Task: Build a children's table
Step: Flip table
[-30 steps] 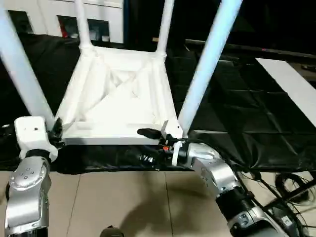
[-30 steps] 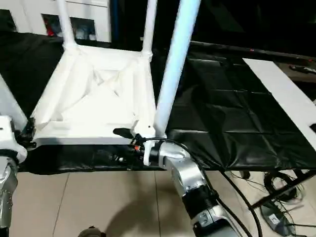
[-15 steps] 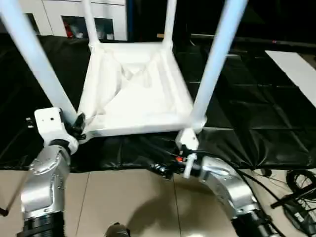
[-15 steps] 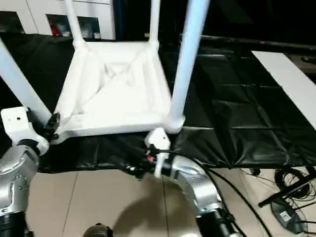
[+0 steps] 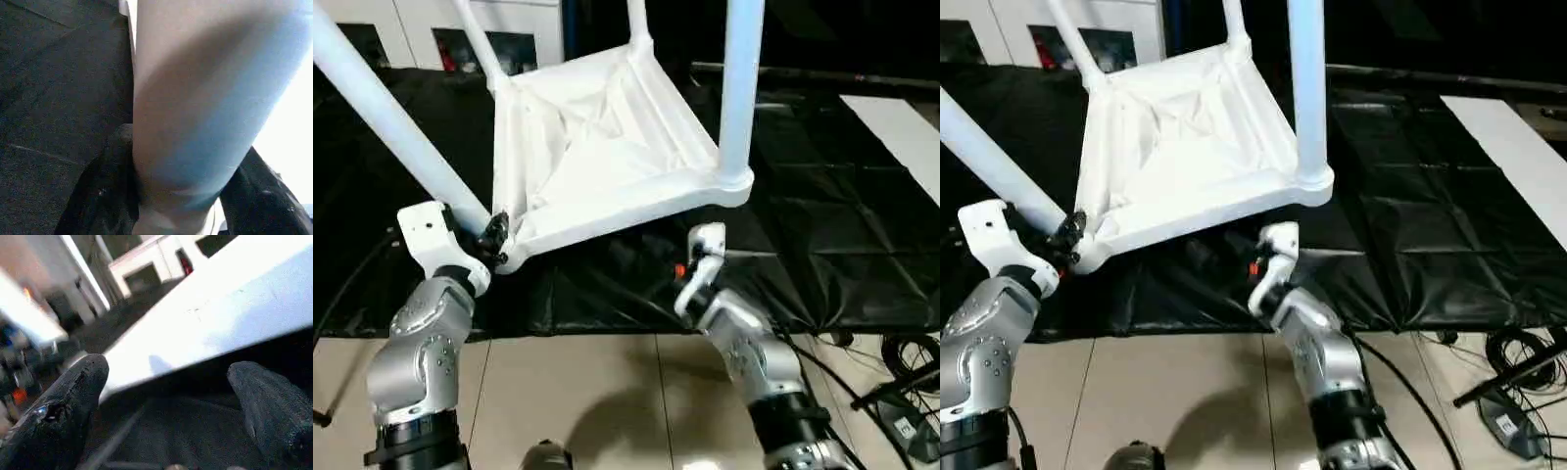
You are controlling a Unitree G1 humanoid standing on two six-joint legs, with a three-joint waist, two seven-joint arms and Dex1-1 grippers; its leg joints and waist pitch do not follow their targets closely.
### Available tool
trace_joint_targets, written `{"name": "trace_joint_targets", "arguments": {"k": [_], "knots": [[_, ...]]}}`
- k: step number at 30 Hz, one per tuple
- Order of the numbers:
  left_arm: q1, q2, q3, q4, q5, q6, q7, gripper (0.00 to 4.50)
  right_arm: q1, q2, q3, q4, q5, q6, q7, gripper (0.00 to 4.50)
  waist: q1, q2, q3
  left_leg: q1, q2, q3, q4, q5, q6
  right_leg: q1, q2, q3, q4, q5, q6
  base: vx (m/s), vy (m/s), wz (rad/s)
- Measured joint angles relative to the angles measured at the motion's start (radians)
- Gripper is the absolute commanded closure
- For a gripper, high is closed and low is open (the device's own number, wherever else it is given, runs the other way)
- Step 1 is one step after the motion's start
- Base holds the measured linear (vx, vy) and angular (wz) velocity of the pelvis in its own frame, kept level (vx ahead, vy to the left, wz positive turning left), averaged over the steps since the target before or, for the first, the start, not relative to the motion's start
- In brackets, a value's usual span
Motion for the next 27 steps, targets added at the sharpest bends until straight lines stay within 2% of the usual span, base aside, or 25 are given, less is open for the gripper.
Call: {"name": "trace_joint_targets", "arguments": {"k": [4, 7, 9, 15, 19, 23, 27], "knots": [[0.002, -0.003, -0.001, -0.012, -0.013, 0.015, 0.003, 2.42, -0.106, 0.026, -0.054, 0.141, 0.022, -0.021, -0.027, 0.0, 0.0, -0.003, 0.0, 0.0, 0.0, 0.003, 0.0, 0.001, 0.001, 0.0, -0.002, 0.0, 0.001, 0.0, 0.0, 0.0, 0.0, 0.0], [0.003, -0.002, -0.005, -0.029, -0.013, 0.022, 0.003, 2.42, -0.155, 0.034, -0.076, 0.213, 0.026, -0.039, -0.054, 0.0, 0.003, -0.008, -0.002, 0.0, 0.0, 0.006, 0.0, 0.002, 0.002, 0.0, -0.003, -0.001, 0.001, 0.0, 0.0, 0.0, 0.0, 0.0], [0.007, -0.003, -0.008, -0.041, -0.013, 0.032, 0.003, 2.42, -0.189, 0.033, -0.111, 0.276, 0.045, -0.043, -0.064, 0.0, 0.004, -0.012, -0.001, -0.001, 0.0, 0.011, 0.0, 0.003, 0.004, 0.0, -0.006, -0.001, 0.001, 0.0, 0.001, 0.0, 0.0, 0.0], [0.011, -0.005, -0.041, -0.064, -0.014, 0.041, 0.003, 2.42, -0.285, 0.028, -0.192, 0.42, 0.12, -0.045, -0.074, 0.0, -0.015, -0.031, -0.001, 0.0, 0.0, 0.014, 0.0, 0.004, 0.006, -0.002, -0.008, 0.001, 0.001, 0.004, 0.005, 0.0, 0.0, 0.0], [0.021, -0.004, -0.056, -0.092, -0.014, 0.05, 0.003, 2.42, -0.346, 0.027, -0.233, 0.511, 0.151, -0.045, -0.068, 0.0, -0.032, -0.036, -0.001, 0.001, 0.0, 0.014, 0.0, 0.004, 0.006, -0.002, -0.008, 0.001, 0.002, 0.004, 0.005, 0.0, 0.0, 0.0], [0.028, 0.0, -0.063, -0.11, -0.014, 0.058, 0.002, 2.42, -0.389, 0.026, -0.27, 0.587, 0.176, -0.046, -0.045, 0.0, -0.033, -0.037, -0.001, 0.0, 0.001, 0.015, 0.0, 0.004, 0.006, -0.003, -0.007, 0.001, 0.002, 0.003, 0.005, 0.0, 0.0, 0.0], [0.031, 0.009, -0.057, -0.124, -0.014, 0.058, 0.002, 2.42, -0.419, 0.026, -0.283, 0.624, 0.183, -0.053, 0.002, 0.0, -0.029, -0.043, 0.0, 0.0, 0.001, 0.015, 0.0, 0.005, 0.006, -0.003, -0.008, 0.001, 0.003, 0.003, 0.005, 0.0, 0.0, 0.0]]}}
